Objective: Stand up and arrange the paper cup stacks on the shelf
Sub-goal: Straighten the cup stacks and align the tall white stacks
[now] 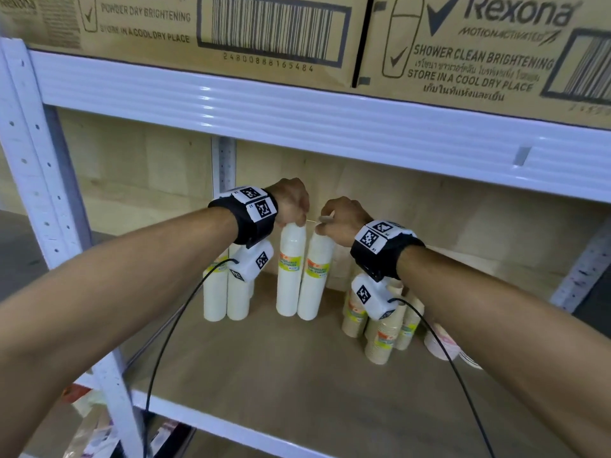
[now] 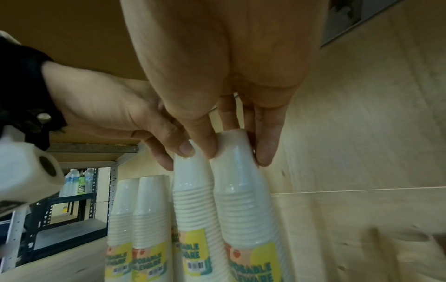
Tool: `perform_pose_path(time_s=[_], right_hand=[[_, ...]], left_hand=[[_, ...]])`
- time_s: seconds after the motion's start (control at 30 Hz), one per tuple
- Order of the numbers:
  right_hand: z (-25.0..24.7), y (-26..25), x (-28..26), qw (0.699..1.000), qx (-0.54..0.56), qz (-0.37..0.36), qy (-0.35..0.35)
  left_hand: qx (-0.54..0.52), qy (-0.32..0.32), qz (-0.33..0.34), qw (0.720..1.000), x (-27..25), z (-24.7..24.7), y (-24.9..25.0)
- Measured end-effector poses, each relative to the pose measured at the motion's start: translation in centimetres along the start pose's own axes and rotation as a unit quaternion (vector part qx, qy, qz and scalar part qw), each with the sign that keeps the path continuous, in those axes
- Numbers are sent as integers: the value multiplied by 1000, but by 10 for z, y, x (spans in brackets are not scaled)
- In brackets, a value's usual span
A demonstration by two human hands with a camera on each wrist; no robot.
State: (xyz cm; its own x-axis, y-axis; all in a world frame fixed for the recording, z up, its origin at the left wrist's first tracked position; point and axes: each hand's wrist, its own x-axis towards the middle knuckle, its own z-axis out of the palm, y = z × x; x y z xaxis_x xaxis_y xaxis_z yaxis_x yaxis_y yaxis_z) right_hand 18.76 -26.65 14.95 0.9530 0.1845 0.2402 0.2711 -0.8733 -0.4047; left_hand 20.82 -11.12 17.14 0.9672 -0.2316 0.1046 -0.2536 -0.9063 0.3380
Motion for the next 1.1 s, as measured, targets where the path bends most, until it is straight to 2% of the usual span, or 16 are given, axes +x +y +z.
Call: perform_pose_path(time_s=[0.23,0.43,1.1], right_hand=[[2,14,16,999,-10,6,31],[9,22,34,999,-12,15,40],[33,41,92,998,0,39,42]], left_hand=[[-3,49,15,999,29,16,-4],[-22,64,10,998,50,28,-12],[-62,61,-15,996,104,45,-20]])
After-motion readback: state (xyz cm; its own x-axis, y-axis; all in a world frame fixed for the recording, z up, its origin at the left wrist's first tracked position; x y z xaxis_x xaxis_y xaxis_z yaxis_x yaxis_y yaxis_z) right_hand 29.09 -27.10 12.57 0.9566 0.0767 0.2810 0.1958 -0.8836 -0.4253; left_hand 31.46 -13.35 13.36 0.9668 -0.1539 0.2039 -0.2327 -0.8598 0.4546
